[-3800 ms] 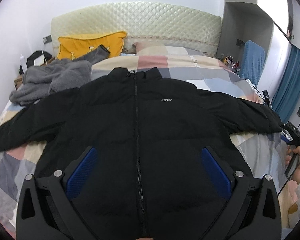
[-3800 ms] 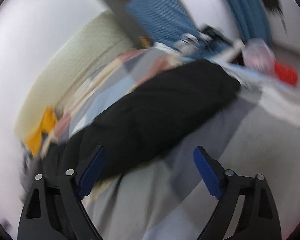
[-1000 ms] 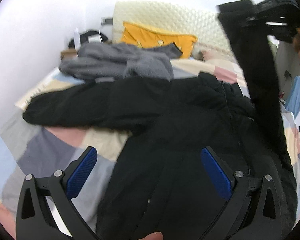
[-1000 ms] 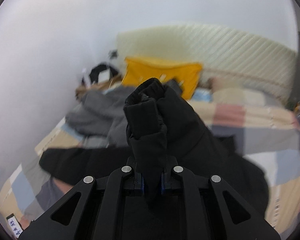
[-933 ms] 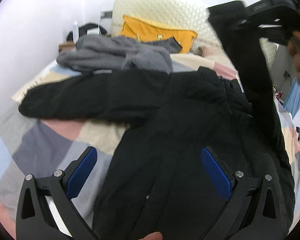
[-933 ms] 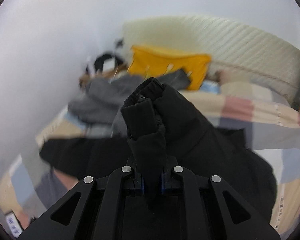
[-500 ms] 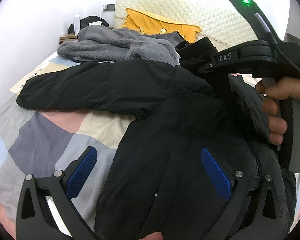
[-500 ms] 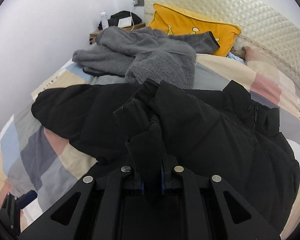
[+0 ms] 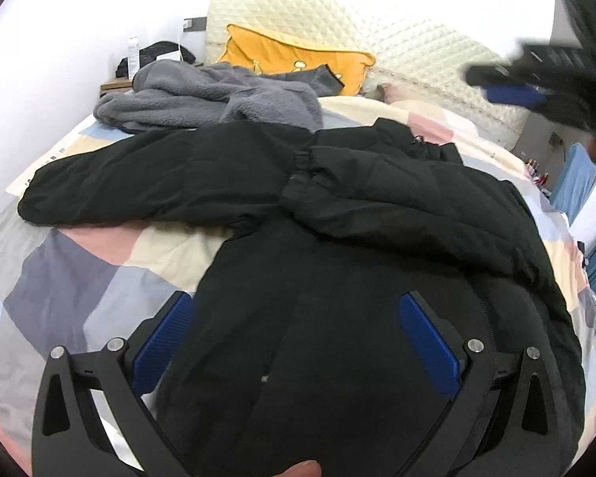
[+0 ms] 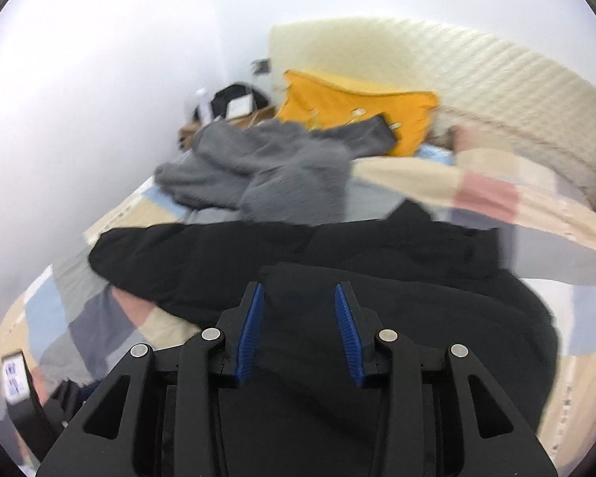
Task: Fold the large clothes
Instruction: 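Release the sleeve and smooth the folded side with the right gripper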
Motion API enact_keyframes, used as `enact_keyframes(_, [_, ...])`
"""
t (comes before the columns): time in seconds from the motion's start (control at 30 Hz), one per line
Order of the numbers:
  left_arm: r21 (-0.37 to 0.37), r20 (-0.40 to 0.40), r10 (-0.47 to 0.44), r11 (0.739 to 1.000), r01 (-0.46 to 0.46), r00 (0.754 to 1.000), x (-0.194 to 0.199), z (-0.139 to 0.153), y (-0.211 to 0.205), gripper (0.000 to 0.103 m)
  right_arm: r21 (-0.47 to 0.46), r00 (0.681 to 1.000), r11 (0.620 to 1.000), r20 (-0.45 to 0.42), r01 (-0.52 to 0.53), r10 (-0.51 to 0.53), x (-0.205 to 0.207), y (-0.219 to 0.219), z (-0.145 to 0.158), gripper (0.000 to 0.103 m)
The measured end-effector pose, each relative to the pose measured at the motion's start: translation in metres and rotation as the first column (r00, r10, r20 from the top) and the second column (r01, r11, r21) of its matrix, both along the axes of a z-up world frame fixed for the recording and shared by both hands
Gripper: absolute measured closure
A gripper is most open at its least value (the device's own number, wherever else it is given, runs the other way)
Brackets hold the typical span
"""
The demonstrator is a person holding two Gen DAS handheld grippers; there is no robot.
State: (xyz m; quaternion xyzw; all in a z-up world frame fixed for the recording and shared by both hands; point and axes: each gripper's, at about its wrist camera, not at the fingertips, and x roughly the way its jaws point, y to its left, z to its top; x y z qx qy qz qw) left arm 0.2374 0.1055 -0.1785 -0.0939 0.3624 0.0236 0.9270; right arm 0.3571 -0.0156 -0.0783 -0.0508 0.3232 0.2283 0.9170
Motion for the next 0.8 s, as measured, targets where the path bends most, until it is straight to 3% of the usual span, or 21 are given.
enact_keyframes(0.17, [0.029, 0.029, -0.038, 0.999, 0.037, 0.999, -0.003, 0.005, -0.019, 0.000, 0.067, 0.989, 0.987, 0.029, 0.146, -0.148, -0.024, -0.080, -0.011, 0.067])
enact_keyframes(0.3, [0.030, 0.042, -0.053, 0.998, 0.052, 0.998, -0.005, 0.009, -0.030, 0.000, 0.151, 0.958, 0.948, 0.017, 0.279, -0.285, -0.049, -0.150, -0.030, 0.067])
enact_keyframes(0.53, [0.046, 0.028, -0.050, 0.998, 0.049, 0.998, -0.005, 0.003, -0.043, 0.000, 0.088, 0.923, 0.919, -0.056, 0.383, -0.380, -0.063, -0.220, -0.084, 0.067])
enact_keyframes(0.67, [0.065, 0.002, -0.070, 0.995, 0.070, 0.998, -0.001, -0.002, -0.058, 0.000, 0.052, 0.893, 0.906, -0.201, 0.421, -0.403, -0.056, -0.246, -0.123, 0.067])
enact_keyframes(0.7, [0.075, 0.001, -0.077, 0.994, 0.077, 0.997, 0.000, -0.003, -0.063, 0.000, 0.059, 0.878, 0.897, -0.241, 0.438, -0.413, -0.054, -0.253, -0.131, 0.065])
enact_keyframes(0.8, [0.095, 0.007, -0.087, 0.992, 0.086, 0.996, -0.002, -0.003, -0.073, 0.000, 0.071, 0.857, 0.886, -0.300, 0.458, -0.419, -0.048, -0.264, -0.150, 0.040])
